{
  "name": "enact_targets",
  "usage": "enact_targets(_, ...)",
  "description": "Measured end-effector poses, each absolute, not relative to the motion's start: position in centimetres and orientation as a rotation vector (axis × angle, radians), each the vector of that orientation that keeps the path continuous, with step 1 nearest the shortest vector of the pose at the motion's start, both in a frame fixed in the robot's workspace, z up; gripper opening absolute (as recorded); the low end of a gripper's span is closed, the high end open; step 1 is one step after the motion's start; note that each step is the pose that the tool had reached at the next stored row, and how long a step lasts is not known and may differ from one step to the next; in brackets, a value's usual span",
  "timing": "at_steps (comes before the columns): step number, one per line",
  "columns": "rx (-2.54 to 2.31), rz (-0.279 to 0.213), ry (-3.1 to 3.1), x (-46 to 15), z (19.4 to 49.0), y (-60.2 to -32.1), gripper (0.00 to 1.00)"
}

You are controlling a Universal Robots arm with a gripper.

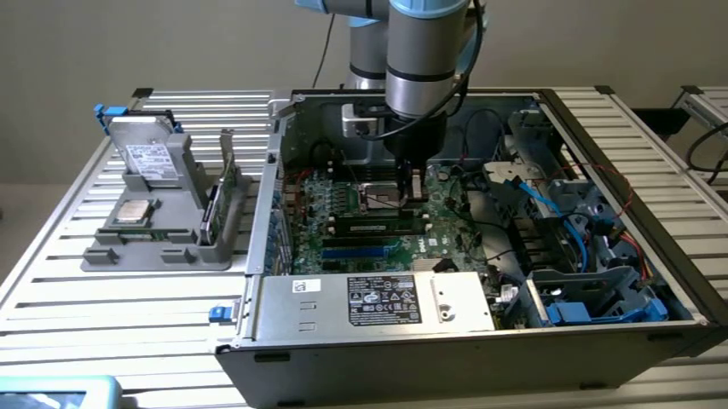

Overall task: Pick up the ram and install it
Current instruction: 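Press down the ram until it locks into place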

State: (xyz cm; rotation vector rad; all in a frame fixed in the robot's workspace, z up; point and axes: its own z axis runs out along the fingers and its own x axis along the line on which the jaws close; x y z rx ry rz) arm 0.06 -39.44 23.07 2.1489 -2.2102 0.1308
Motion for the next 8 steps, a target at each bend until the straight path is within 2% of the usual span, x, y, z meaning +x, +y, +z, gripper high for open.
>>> enact_targets(8, 2.149, 0.131, -2.211, 0.05, 22.86, -39.44, 0.11)
